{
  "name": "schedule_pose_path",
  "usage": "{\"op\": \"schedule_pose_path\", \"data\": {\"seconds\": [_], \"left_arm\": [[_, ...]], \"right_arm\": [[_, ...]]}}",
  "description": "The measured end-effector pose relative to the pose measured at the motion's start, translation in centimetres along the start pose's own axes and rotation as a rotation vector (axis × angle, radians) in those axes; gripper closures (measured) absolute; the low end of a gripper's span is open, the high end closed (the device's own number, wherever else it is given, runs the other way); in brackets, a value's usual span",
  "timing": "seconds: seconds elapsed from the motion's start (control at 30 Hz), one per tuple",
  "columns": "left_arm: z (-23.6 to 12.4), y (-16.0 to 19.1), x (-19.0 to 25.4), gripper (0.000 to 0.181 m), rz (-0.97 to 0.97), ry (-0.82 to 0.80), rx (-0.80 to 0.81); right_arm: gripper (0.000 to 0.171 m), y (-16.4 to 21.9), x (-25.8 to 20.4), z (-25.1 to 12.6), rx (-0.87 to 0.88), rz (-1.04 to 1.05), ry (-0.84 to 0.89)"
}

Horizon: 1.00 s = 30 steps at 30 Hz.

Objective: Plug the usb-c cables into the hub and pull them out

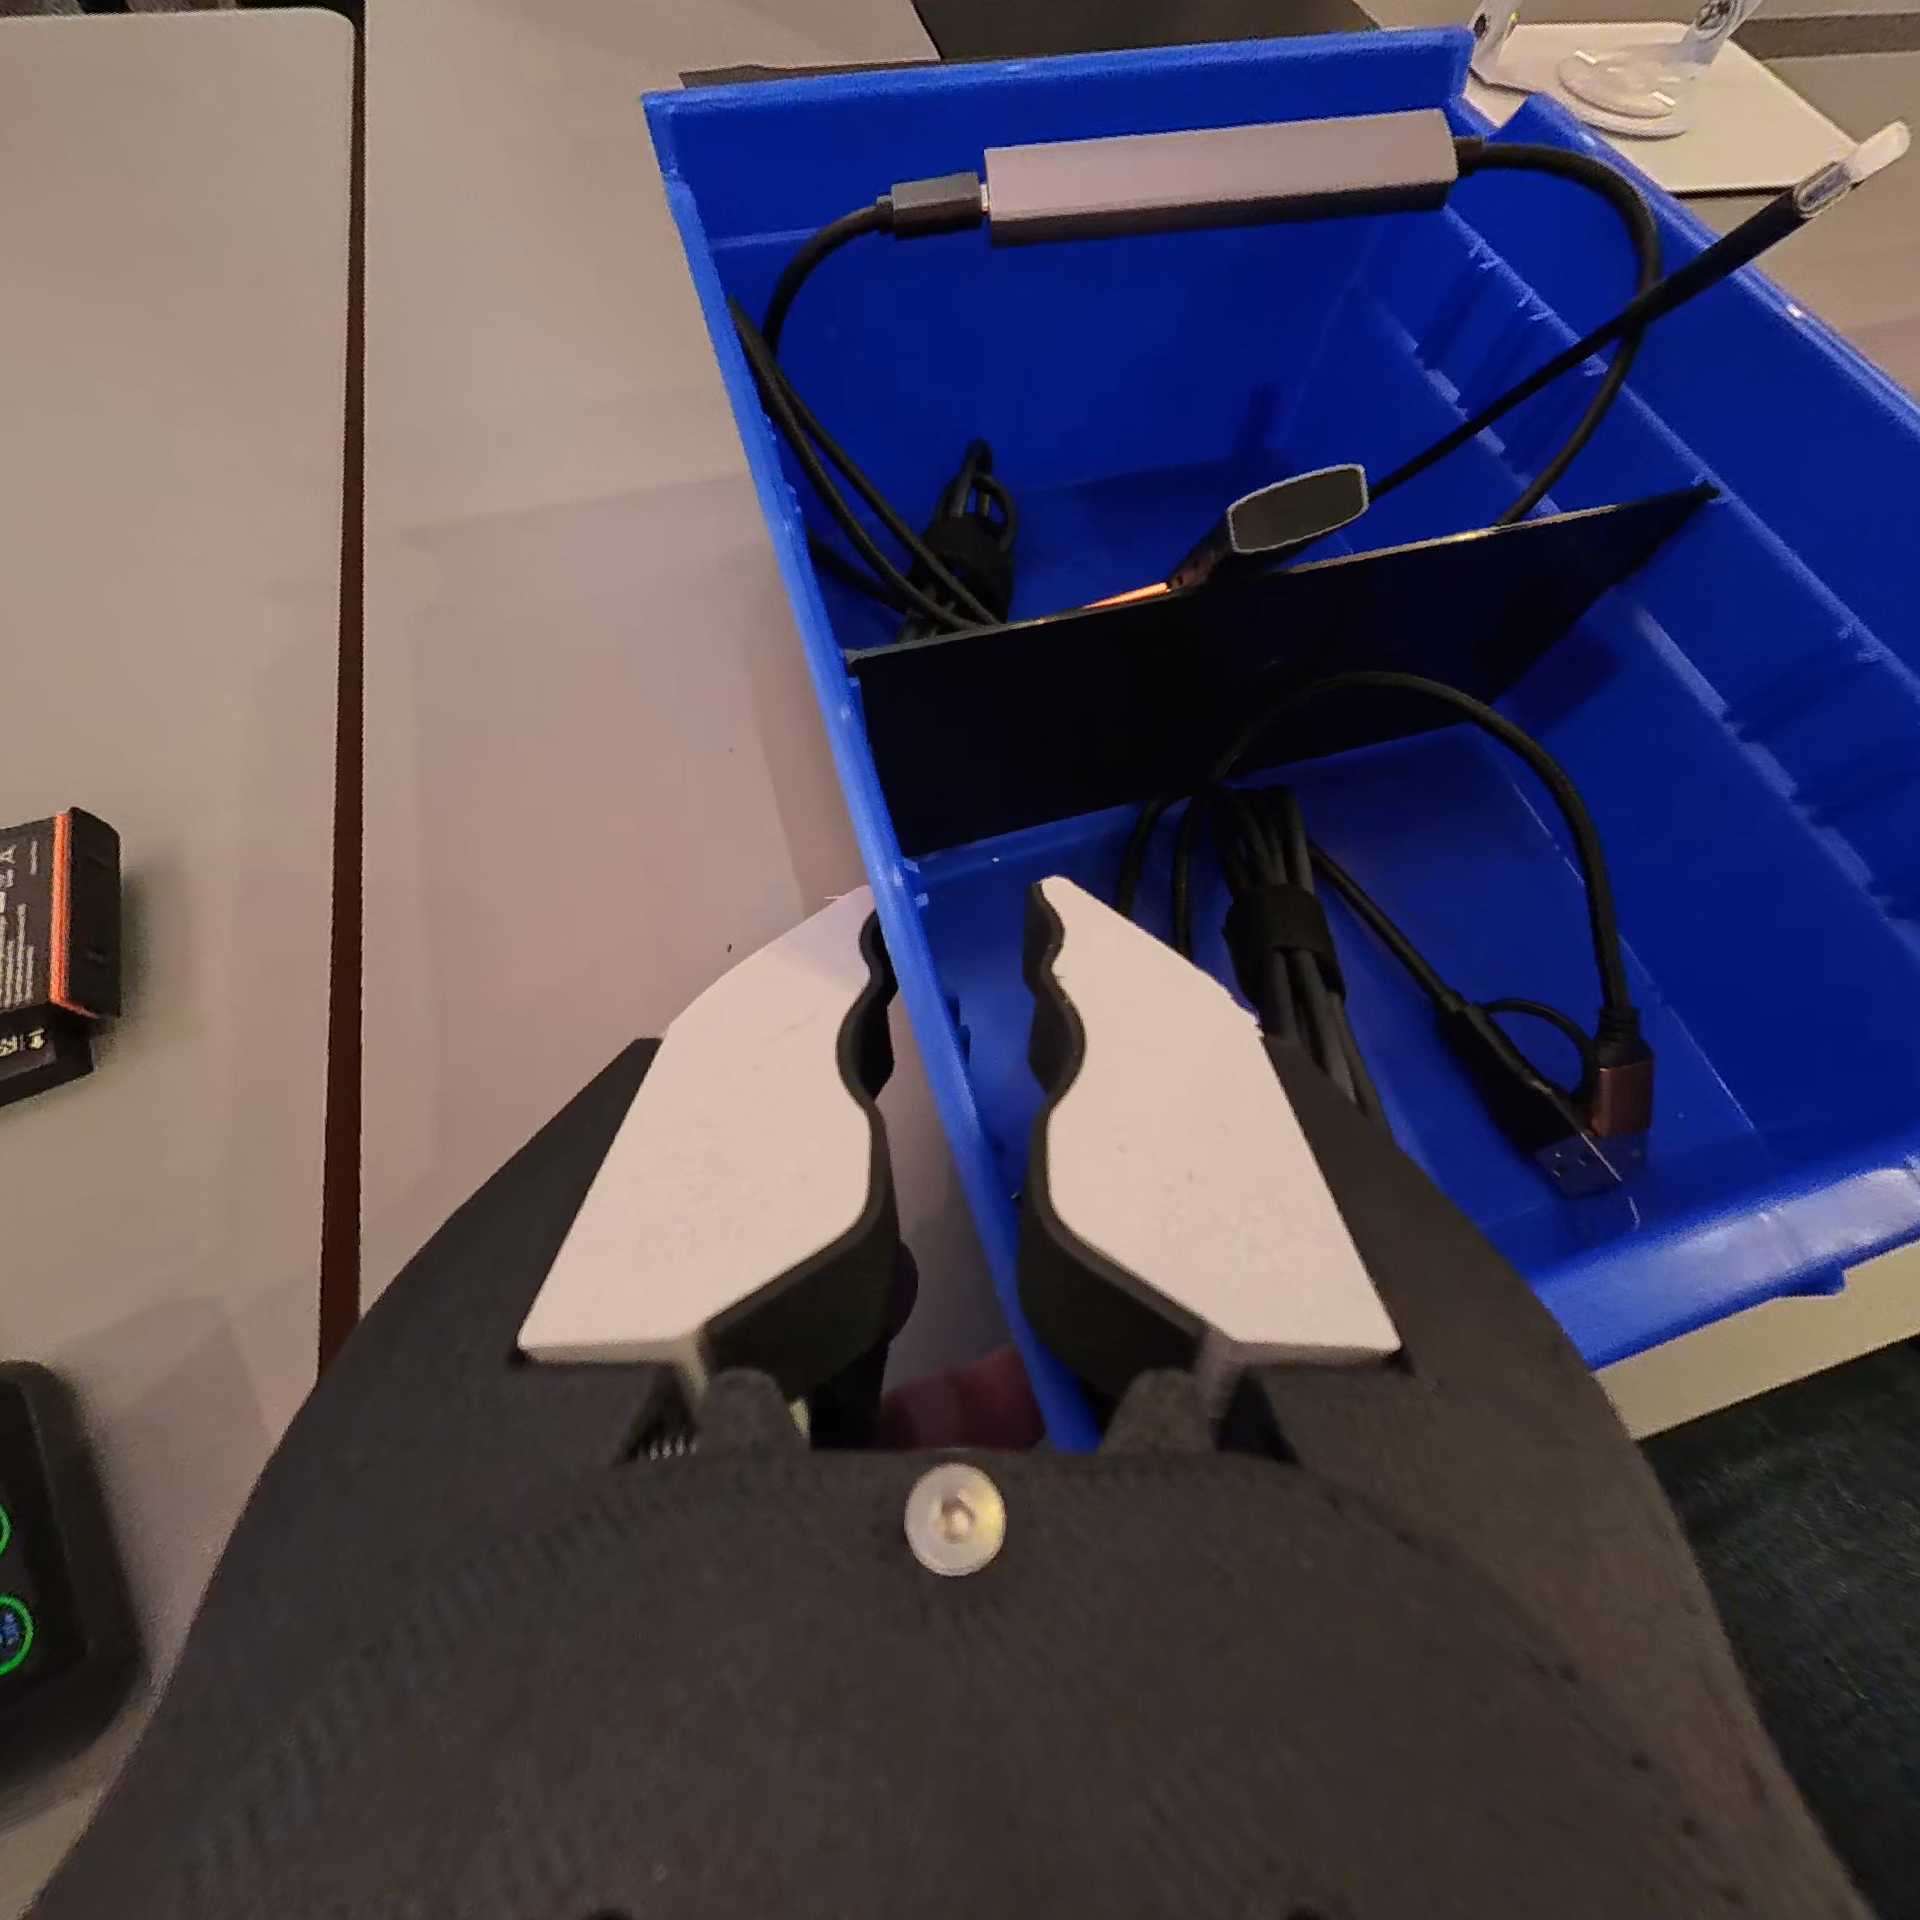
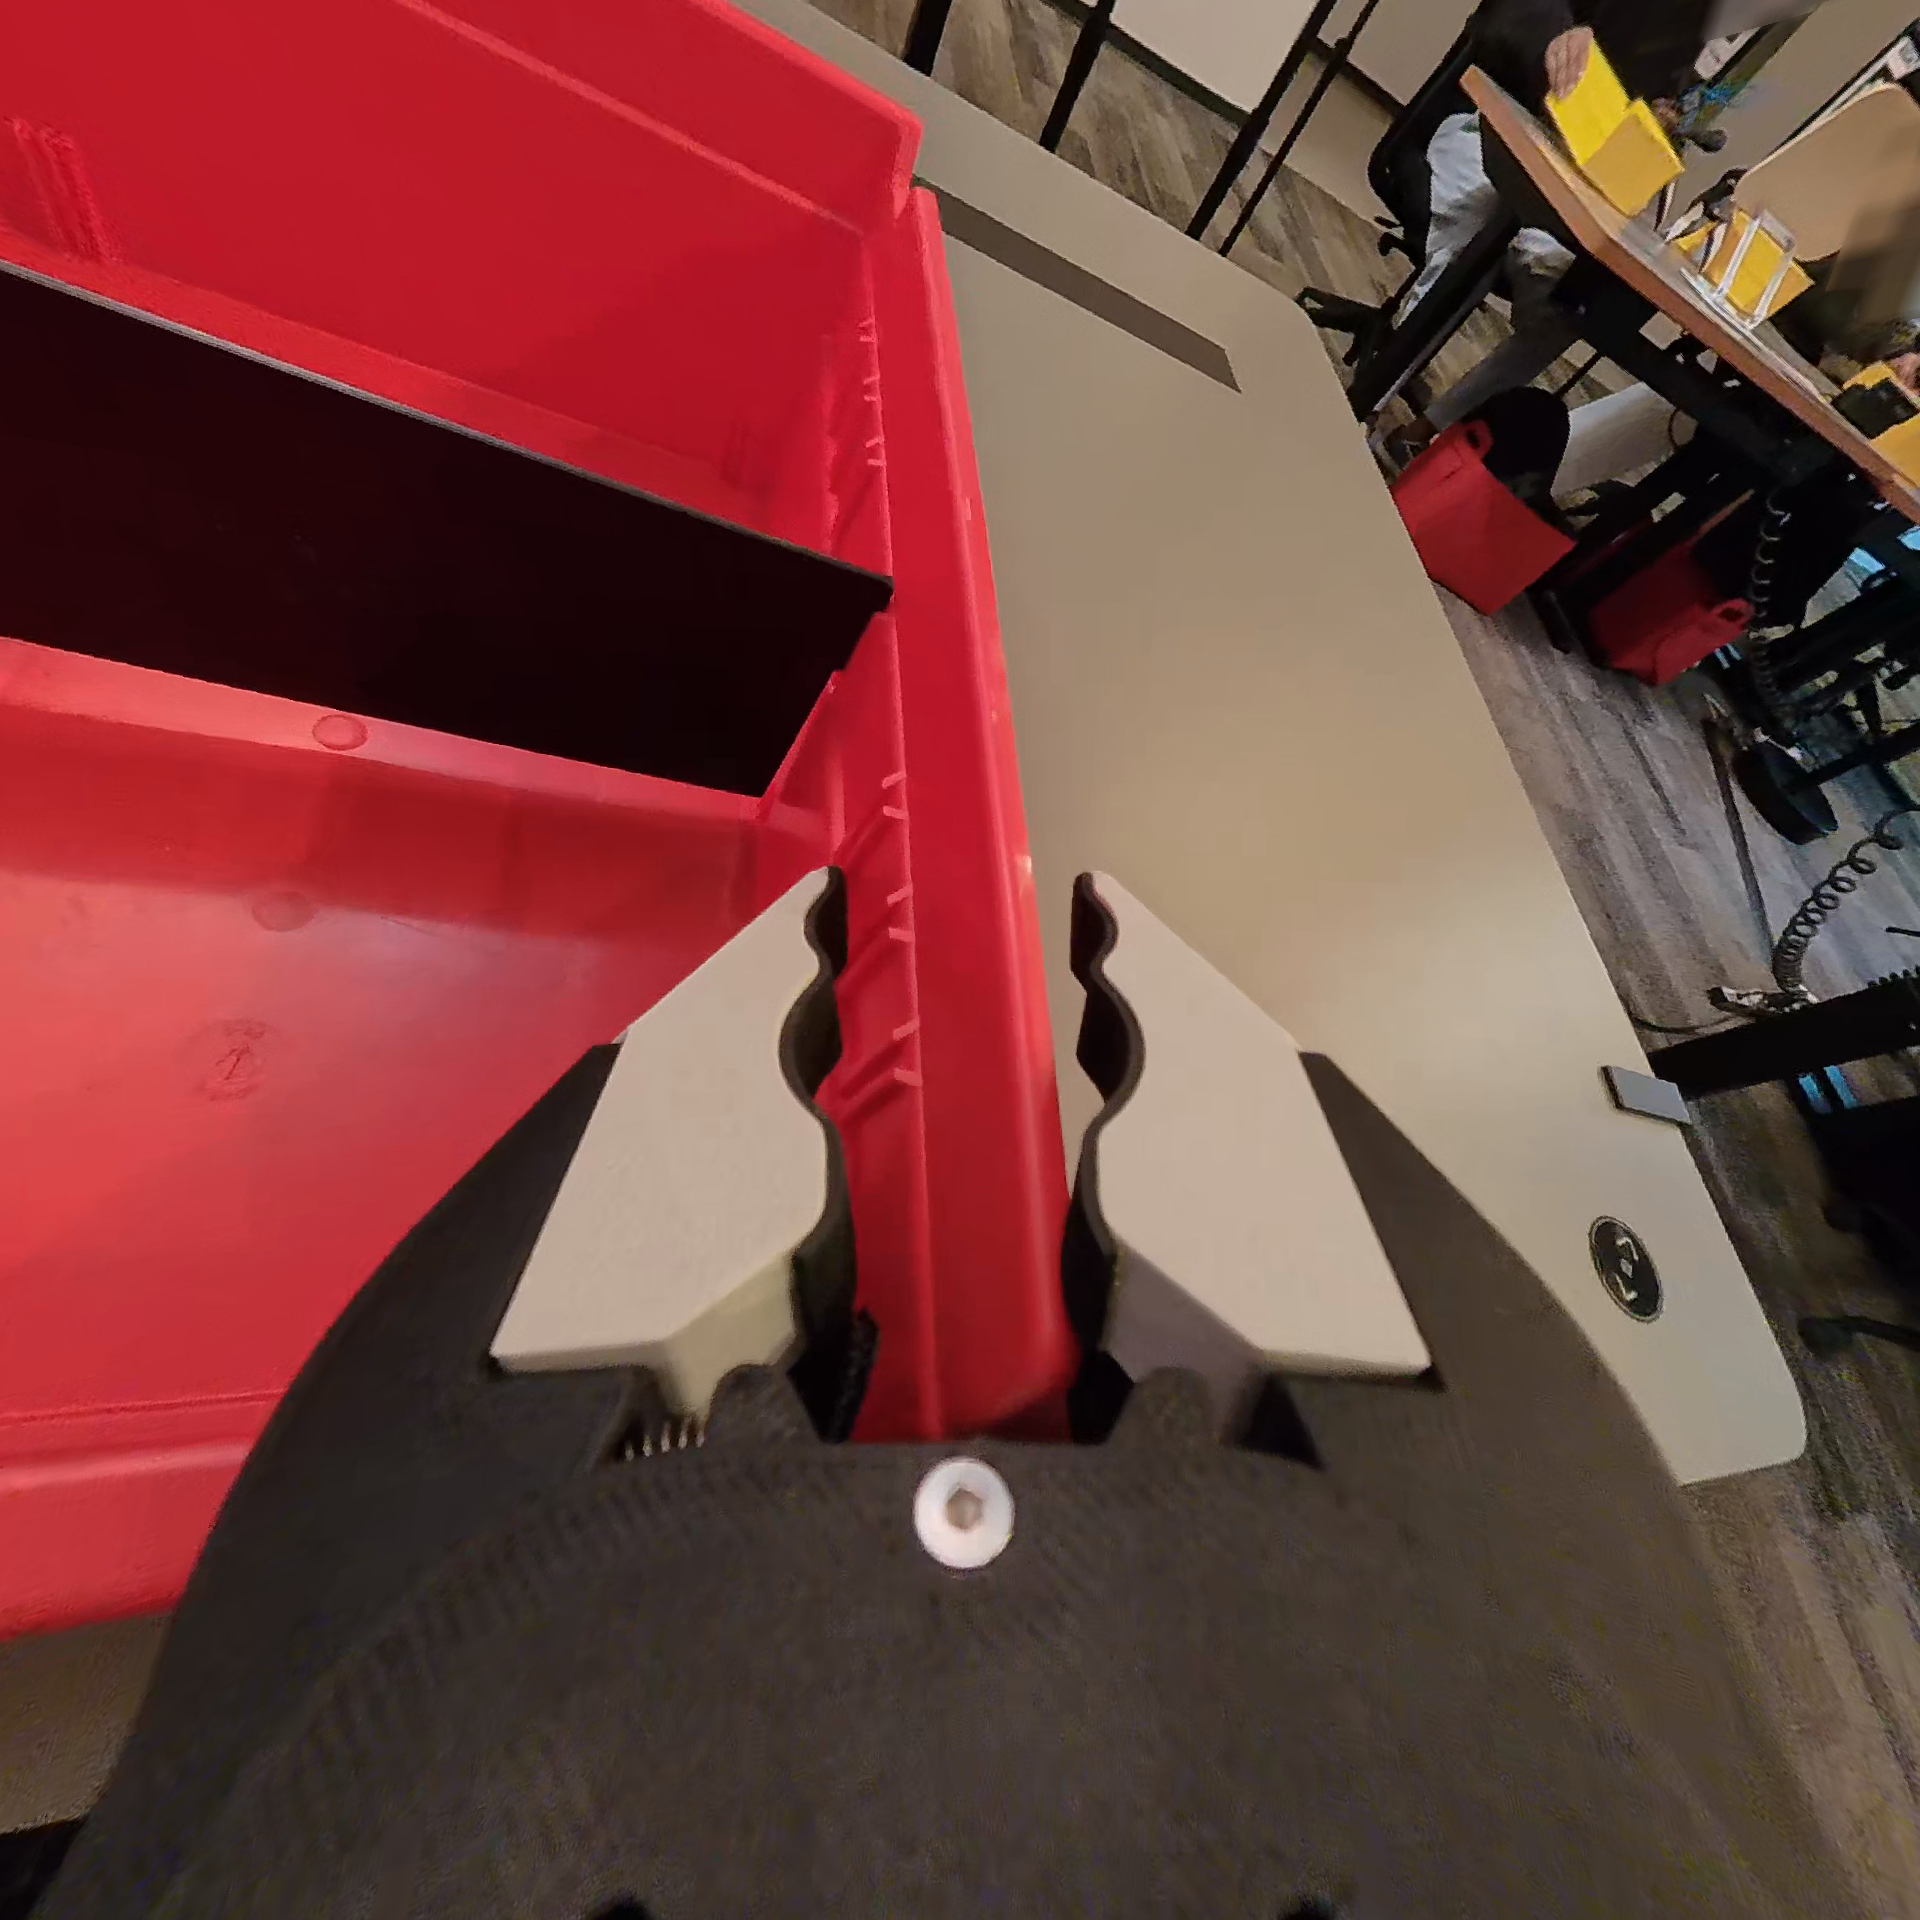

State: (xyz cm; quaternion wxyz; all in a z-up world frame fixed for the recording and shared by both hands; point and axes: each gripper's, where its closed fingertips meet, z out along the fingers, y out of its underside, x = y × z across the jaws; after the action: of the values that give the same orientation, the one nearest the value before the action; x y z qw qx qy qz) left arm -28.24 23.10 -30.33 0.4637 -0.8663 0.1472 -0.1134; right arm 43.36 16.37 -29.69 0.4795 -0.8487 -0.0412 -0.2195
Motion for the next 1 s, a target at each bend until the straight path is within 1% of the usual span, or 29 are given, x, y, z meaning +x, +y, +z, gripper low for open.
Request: {"op": "schedule_pose_path", "data": {"seconds": [0.3, 0.47, 0.57, 0.67, 0.73, 0.93, 1.0], "left_arm": [[0.2, -0.2, -0.6, 0.159, 0.002, 0.017, 0.008], [0.3, -0.4, -0.7, 0.156, -0.017, 0.02, 0.023], [0.3, -0.6, -0.7, 0.149, -0.016, 0.024, 0.034], [-0.1, -1.2, -0.4, 0.139, -0.016, 0.036, 0.068], [-0.4, -1.8, -0.4, 0.135, -0.024, 0.039, 0.098], [-1.9, -4.0, -0.7, 0.12, -0.038, 0.018, 0.208], [-2.2, -4.0, 0.0, 0.117, -0.016, 0.045, 0.192]], "right_arm": [[0.13, 1.0, 2.4, 0.1, -0.003, 0.029, 0.052], [0.129, 0.9, 2.5, 0.0, 0.015, 0.01, 0.048], [0.121, 0.7, 2.3, -0.1, 0.017, 0.011, 0.041], [0.119, 0.6, 2.4, -0.1, 0.024, 0.008, 0.048], [0.119, 0.3, 2.7, -0.3, 0.039, 0.008, 0.063], [0.114, -2.0, 3.2, -1.5, 0.112, -0.036, 0.115], [0.113, -1.7, 2.6, -1.3, 0.084, -0.063, 0.1]]}}
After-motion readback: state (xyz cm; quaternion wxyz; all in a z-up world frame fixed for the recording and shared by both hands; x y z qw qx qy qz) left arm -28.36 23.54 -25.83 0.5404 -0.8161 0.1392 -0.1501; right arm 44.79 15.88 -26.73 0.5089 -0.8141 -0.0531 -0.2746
